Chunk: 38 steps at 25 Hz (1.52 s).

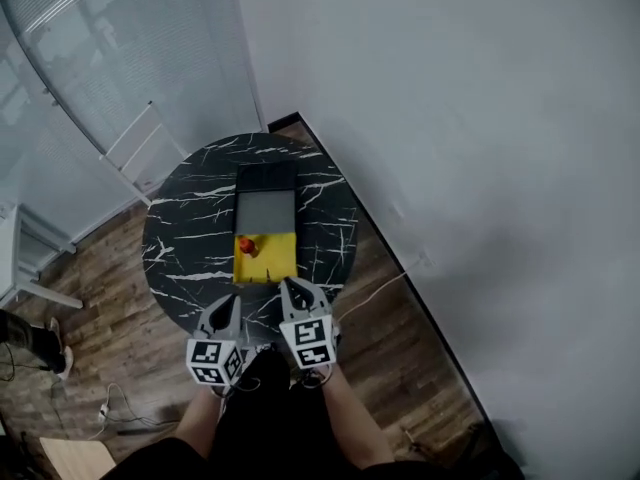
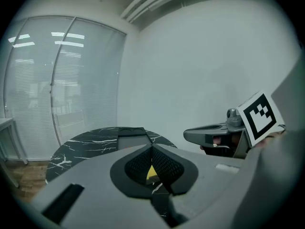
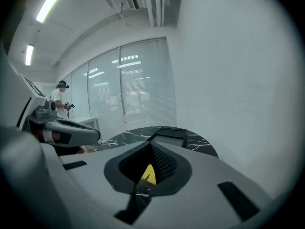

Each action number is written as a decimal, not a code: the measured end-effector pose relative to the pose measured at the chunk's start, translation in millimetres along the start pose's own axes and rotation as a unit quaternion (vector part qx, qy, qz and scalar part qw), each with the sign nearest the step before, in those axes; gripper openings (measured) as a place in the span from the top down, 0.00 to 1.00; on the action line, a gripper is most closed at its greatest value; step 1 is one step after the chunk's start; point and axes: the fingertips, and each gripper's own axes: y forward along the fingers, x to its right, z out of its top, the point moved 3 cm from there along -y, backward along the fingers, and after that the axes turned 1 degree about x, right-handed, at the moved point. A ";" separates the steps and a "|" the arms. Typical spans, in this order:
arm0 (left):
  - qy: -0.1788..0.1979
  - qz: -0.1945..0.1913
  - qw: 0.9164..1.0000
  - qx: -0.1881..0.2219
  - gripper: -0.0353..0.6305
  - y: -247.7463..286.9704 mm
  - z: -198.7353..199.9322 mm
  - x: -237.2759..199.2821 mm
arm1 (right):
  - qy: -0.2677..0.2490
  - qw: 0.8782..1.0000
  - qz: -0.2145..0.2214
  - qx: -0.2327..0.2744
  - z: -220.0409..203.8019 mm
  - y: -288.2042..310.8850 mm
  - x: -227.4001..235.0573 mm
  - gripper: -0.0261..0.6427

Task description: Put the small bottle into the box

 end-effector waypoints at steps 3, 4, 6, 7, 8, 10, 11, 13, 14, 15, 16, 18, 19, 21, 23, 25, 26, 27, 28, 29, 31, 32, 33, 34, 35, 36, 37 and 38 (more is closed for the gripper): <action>0.008 0.002 1.000 0.008 0.95 -8.2 8.8 6.7 | 0.009 1.000 -0.009 0.018 9.4 -14.4 3.2 0.97; 0.009 0.003 1.000 0.013 0.95 -10.2 12.5 7.9 | 0.008 1.000 -0.011 0.026 14.2 -18.6 3.4 0.97; 0.012 0.003 1.000 0.023 0.95 -16.4 20.7 10.4 | 0.005 0.999 -0.017 0.041 23.1 -28.5 1.8 0.97; 0.013 0.003 0.999 0.029 0.95 -20.1 24.9 11.8 | 0.004 0.999 -0.021 0.047 27.6 -33.9 0.5 0.97; 0.015 0.003 0.999 0.034 0.95 -23.5 29.2 13.0 | 0.003 0.998 -0.025 0.054 32.2 -39.1 -0.6 0.97; 0.017 0.001 0.999 0.046 0.95 -28.4 38.5 13.9 | 0.000 0.997 -0.032 0.067 42.5 -47.8 -3.1 0.97; 0.018 0.000 0.998 0.052 0.95 -30.4 43.4 13.3 | -0.003 0.997 -0.034 0.075 48.4 -51.5 -5.1 0.97; 0.018 -0.004 0.998 0.063 0.95 -35.0 52.9 11.1 | -0.012 0.995 -0.040 0.090 60.8 -58.9 -11.1 0.97; 0.016 -0.007 0.998 0.068 0.95 -37.7 57.1 9.4 | -0.016 0.994 -0.044 0.098 66.9 -62.8 -14.6 0.97; 0.013 -0.010 0.997 0.074 0.95 -40.8 60.9 7.4 | -0.019 0.993 -0.050 0.106 72.7 -66.6 -18.3 0.97; 0.012 -0.014 0.997 0.081 0.95 -44.2 64.8 5.3 | -0.019 0.992 -0.055 0.113 78.5 -70.1 -21.9 0.97; 0.017 -0.021 0.995 0.095 0.95 -51.6 73.4 1.3 | -0.016 0.989 -0.065 0.129 90.0 -75.5 -29.3 0.97; 0.023 -0.023 0.994 0.102 0.95 -55.2 77.9 -1.4 | -0.015 0.988 -0.069 0.136 95.5 -77.1 -33.3 0.97; 0.033 -0.024 0.993 0.114 0.95 -61.3 87.1 -10.2 | -0.018 0.986 -0.080 0.147 107.7 -79.3 -42.4 0.97; 0.038 -0.022 0.991 0.125 0.95 -66.1 96.7 -21.8 | -0.026 0.982 -0.092 0.163 121.7 -82.2 -51.0 0.97; 0.040 -0.020 0.990 0.136 0.95 -71.4 106.6 -30.6 | -0.032 0.978 -0.101 0.179 134.6 -85.8 -57.3 0.97; 0.042 -0.021 0.989 0.143 0.95 -74.3 111.5 -33.3 | -0.035 0.977 -0.103 0.184 140.2 -87.4 -59.6 0.97; 0.044 -0.023 0.987 0.150 0.95 -77.3 116.2 -35.5 | -0.037 0.976 -0.105 0.189 145.5 -88.6 -62.0 0.97; 0.046 -0.024 0.986 0.157 0.95 -80.3 120.7 -37.6 | -0.039 0.975 -0.106 0.193 150.8 -89.4 -64.6 0.97; 0.048 -0.025 0.985 0.162 0.95 -82.6 124.8 -40.1 | -0.042 0.973 -0.107 0.198 156.2 -89.7 -67.5 0.97; 0.052 -0.024 0.984 0.166 0.95 -84.6 129.3 -46.1 | -0.048 0.972 -0.108 0.205 165.1 -90.0 -73.2 0.97; 0.050 -0.022 0.984 0.167 0.95 -85.2 129.8 -49.3 | -0.051 0.971 -0.109 0.208 167.8 -90.1 -75.8 0.97; 0.047 -0.021 0.984 0.168 0.95 -86.3 130.4 -52.2 | -0.052 0.970 -0.109 0.209 169.8 -90.1 -78.2 0.97; 0.045 -0.020 0.984 0.171 0.95 -87.8 131.7 -54.5 | -0.053 0.970 -0.109 0.211 171.8 -89.9 -80.4 0.97; 0.045 -0.021 0.983 0.175 0.95 -89.5 134.1 -56.0 | -0.054 0.969 -0.110 0.212 174.2 -89.7 -82.3 0.97; 0.047 -0.022 0.983 0.178 0.95 -91.2 137.0 -56.6 | -0.056 0.969 -0.111 0.214 177.0 -89.5 -84.0 0.97; 0.048 -0.023 0.982 0.182 0.95 -92.8 139.4 -56.7 | -0.058 0.968 -0.111 0.216 179.5 -89.5 -85.6 0.97; 0.048 -0.023 0.981 0.185 0.95 -94.0 140.8 -56.9 | -0.061 0.968 -0.111 0.216 181.4 -89.5 -87.1 0.97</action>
